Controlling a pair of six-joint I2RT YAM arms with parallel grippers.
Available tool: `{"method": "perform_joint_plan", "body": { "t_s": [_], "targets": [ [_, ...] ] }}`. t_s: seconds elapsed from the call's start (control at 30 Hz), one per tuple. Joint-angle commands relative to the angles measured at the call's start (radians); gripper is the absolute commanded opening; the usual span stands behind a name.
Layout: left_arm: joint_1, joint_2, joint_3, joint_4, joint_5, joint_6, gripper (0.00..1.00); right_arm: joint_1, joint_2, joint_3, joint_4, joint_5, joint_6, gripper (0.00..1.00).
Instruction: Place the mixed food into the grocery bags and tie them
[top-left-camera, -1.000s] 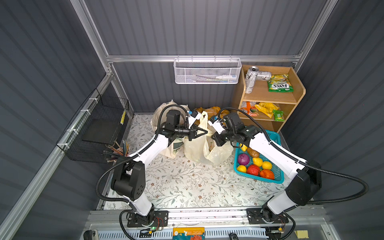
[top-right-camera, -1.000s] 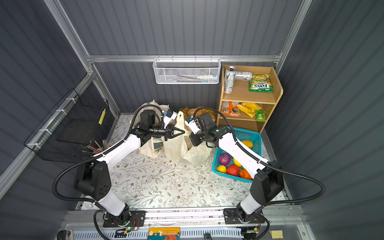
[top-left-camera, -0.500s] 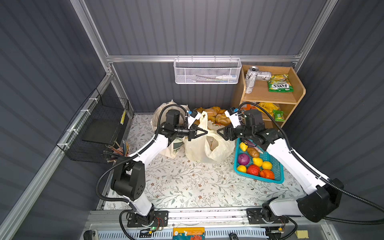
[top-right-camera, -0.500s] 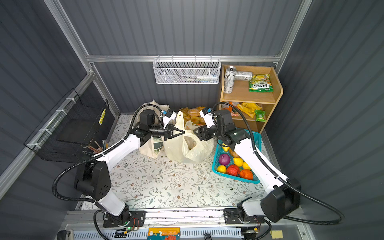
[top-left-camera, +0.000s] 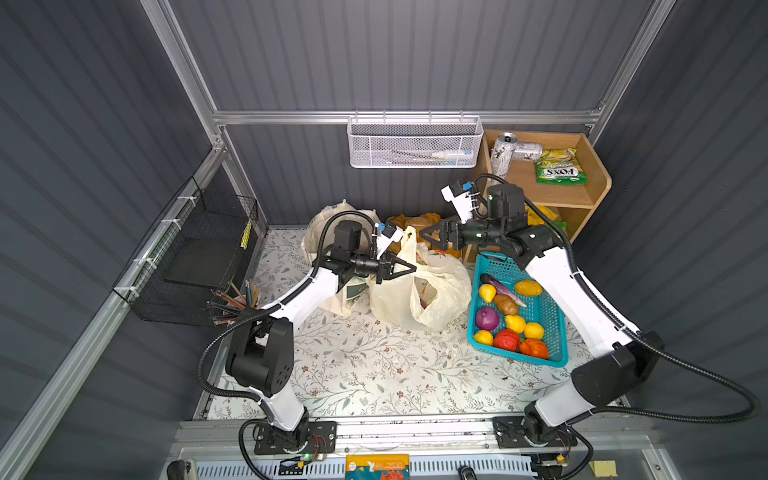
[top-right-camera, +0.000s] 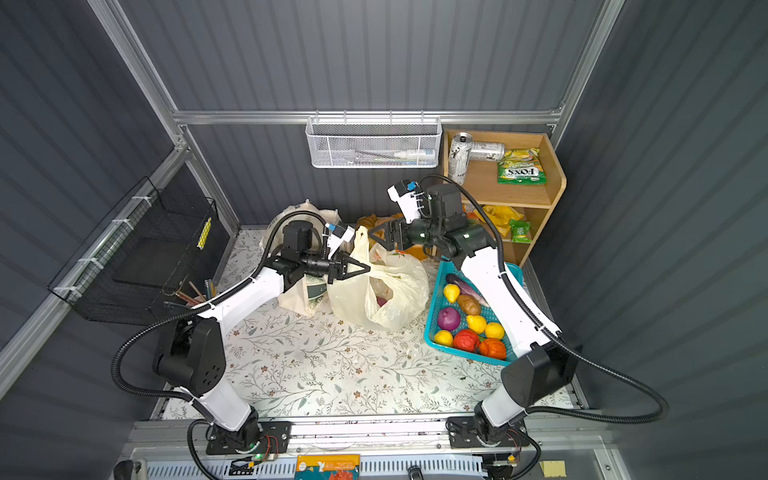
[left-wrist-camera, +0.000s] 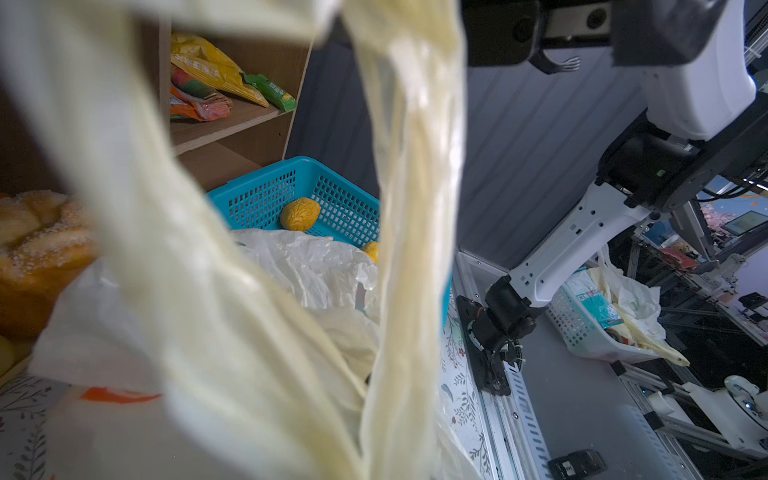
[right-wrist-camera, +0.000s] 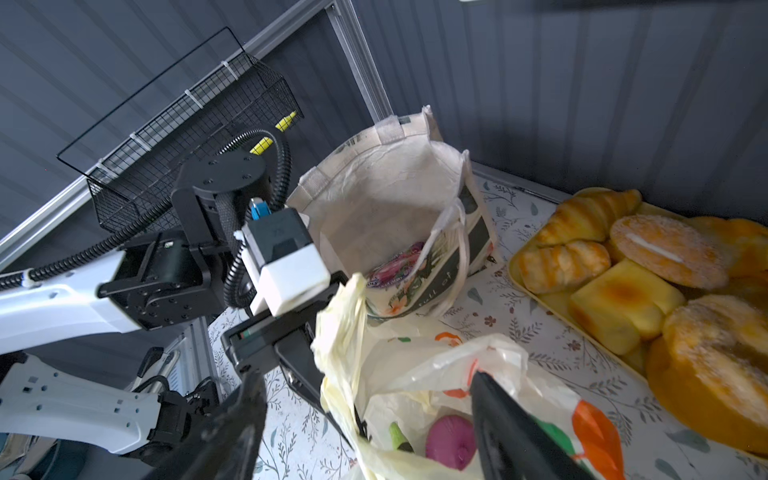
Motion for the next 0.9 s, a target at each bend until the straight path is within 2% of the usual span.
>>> {"method": "perform_joint_plan", "body": {
  "t_s": [0.0,0.27,0.4,0.5,0.63,0.73,0.87],
  "targets": [
    [0.001,0.015,0.035,-0.015,0.032,-0.007,0.00,0.016,0.052,0.065,-0.041,-0.051,0.017,0.76],
    [0.001,0.015,0.046,-0.015,0.036,-0.013,0.00,0.046,0.115,0.111,-0.027,-0.074,0.039,0.67],
    [0.002,0.017,0.050,-0.016,0.040,-0.016,0.00,0.061,0.140,0.136,-0.036,-0.078,0.040,0.57],
    [0.002,0.016,0.047,-0.014,0.041,-0.016,0.00,0.063,0.157,0.151,-0.032,-0.088,0.054,0.39],
    [0.002,0.012,0.026,0.048,0.042,-0.067,0.00,0.063,0.162,0.156,-0.021,-0.106,0.069,0.00],
    [0.015,0.002,-0.008,0.162,0.021,-0.151,0.00,0.051,0.087,0.060,0.076,-0.042,0.117,0.00],
    [0.050,-0.003,-0.068,0.428,0.003,-0.348,0.00,0.021,-0.052,-0.138,0.230,0.053,0.189,0.00]
  ]
}}
